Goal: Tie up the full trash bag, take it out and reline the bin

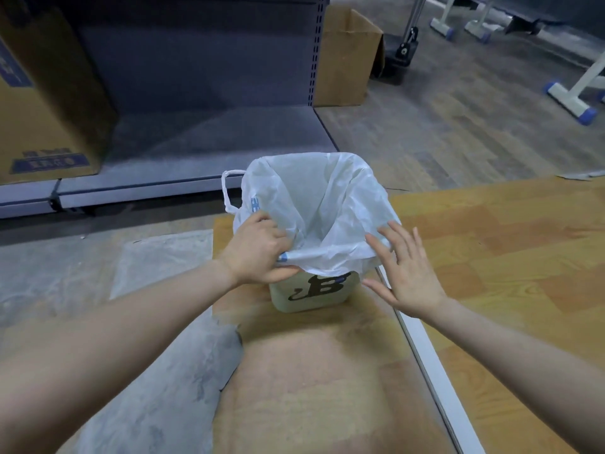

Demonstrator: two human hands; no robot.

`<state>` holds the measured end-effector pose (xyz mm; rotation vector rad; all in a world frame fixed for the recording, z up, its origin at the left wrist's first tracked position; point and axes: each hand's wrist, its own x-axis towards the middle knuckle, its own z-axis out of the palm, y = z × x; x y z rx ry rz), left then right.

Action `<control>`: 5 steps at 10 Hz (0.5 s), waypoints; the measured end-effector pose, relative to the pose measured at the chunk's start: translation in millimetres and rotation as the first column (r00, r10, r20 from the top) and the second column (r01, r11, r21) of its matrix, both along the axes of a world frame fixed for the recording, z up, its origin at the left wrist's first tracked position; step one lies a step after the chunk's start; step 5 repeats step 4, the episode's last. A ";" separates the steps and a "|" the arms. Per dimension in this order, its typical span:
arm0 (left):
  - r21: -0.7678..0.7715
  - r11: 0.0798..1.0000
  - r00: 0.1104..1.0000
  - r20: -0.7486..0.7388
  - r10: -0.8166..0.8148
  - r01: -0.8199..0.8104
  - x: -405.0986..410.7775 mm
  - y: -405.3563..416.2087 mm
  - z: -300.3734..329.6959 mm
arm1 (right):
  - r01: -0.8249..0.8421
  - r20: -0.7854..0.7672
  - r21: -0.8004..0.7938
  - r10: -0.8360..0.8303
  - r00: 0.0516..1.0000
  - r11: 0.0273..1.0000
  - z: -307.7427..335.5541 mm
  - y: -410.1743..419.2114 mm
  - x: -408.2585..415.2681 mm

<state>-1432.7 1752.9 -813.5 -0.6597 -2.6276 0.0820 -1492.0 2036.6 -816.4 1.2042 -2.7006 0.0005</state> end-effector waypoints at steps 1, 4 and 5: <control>-0.158 0.987 0.972 0.233 0.040 -0.003 -0.5 -2.5 29.3 | -0.021 0.189 0.183 -0.015 0.982 0.983 34.1 -2.5 -11.5; -0.236 0.943 0.709 0.622 0.332 -0.234 3.0 24.4 212.1 | 0.064 0.469 0.230 -0.168 0.867 0.971 220.8 -25.2 -9.7; -0.236 0.943 0.709 0.622 0.332 -0.234 3.0 24.4 212.1 | 0.064 0.469 0.230 -0.168 0.867 0.971 220.8 -25.2 -9.7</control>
